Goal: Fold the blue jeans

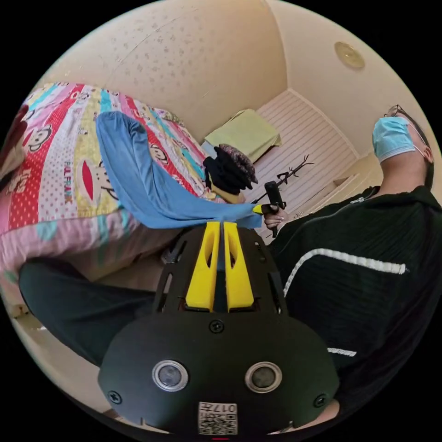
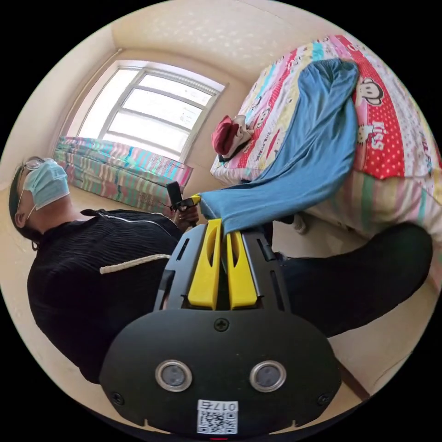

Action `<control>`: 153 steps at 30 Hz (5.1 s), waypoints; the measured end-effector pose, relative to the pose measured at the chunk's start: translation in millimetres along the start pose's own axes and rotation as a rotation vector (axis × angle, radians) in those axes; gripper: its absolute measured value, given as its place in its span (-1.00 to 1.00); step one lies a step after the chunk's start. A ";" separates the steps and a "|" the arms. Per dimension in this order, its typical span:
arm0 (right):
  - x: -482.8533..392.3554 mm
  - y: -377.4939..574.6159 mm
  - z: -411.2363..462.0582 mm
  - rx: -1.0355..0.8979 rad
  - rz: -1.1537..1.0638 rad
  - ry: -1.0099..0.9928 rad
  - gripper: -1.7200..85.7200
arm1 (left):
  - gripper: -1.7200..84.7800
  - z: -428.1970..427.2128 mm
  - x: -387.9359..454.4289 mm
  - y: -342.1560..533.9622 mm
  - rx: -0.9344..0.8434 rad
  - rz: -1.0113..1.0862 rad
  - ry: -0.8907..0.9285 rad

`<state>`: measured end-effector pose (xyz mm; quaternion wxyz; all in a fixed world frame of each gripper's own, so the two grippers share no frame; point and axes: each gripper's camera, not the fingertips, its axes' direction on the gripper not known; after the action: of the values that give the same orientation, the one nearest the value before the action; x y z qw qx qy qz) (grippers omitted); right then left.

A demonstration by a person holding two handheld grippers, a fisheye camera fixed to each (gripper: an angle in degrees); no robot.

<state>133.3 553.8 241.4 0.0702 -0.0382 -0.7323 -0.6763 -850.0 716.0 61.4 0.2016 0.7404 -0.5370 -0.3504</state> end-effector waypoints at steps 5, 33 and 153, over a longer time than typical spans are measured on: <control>27.7 24.7 -17.1 0.054 0.086 0.068 -0.85 | -0.93 -49.4 -55.5 30.6 0.003 -0.193 0.150; 340.1 -394.3 19.3 0.310 0.157 0.594 -0.70 | -0.84 18.0 -344.3 -277.8 -0.040 -0.087 -0.347; -157.4 -109.5 361.9 0.063 -0.229 0.774 -0.94 | -0.87 -236.0 -197.5 -45.0 0.072 0.012 -0.503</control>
<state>253.7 911.4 81.9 0.2662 0.3031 -0.6716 -0.6214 -682.1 898.0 249.6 0.0371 0.6336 -0.5867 -0.5030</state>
